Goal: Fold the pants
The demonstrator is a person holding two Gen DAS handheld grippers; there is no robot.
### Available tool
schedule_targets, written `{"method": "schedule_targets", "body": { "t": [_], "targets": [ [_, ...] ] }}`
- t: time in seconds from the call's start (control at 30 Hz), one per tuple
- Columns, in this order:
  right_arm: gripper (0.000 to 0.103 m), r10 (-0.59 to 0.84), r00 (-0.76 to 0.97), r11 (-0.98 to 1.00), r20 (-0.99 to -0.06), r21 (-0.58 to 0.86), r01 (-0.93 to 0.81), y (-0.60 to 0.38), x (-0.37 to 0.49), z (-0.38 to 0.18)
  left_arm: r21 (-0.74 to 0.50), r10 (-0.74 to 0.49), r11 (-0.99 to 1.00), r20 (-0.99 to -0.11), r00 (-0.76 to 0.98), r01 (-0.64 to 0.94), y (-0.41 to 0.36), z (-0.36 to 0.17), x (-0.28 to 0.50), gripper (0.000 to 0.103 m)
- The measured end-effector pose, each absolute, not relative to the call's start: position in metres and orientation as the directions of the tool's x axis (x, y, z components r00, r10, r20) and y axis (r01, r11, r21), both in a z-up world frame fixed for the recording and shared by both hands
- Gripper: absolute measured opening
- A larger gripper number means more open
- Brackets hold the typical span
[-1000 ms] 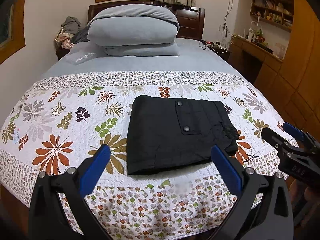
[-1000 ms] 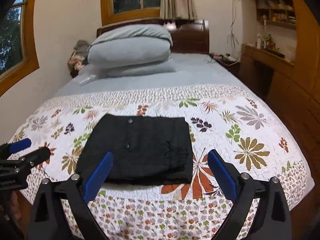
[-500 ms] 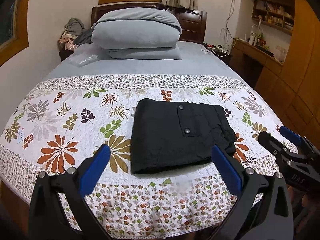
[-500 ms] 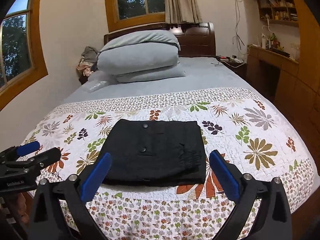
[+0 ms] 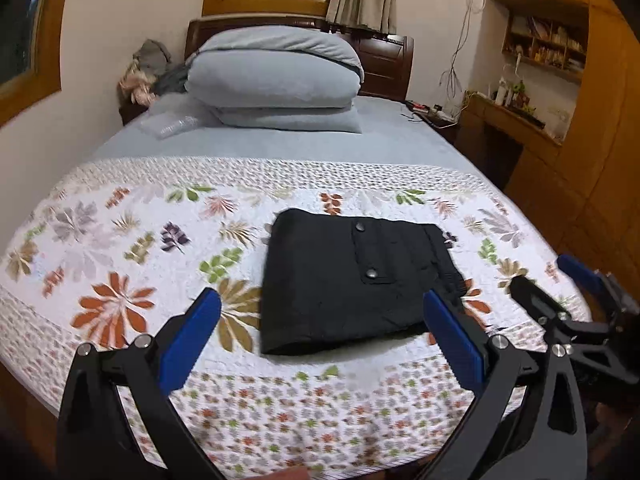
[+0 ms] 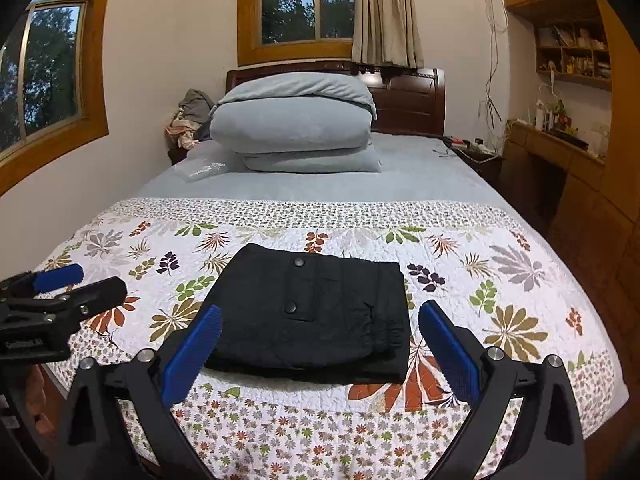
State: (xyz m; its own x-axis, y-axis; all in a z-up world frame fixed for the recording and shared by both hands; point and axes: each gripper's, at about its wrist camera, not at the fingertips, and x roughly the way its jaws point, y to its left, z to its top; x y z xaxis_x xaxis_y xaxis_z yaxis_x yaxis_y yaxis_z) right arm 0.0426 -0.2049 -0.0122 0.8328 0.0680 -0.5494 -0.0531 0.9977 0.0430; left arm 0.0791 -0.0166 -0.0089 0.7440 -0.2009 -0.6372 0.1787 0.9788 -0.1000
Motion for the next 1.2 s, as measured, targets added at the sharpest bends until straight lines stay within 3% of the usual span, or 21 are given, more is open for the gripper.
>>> {"method": "schedule_targets", "body": {
  "t": [1.2],
  "targets": [
    [0.100,-0.034,0.808,0.999,-0.589,0.011,0.051,-0.236,0.051,-0.025,-0.081,-0.173,0.984,-0.666,0.726,0.160,-0.013,-0.020,0.081,0.100]
  ]
}}
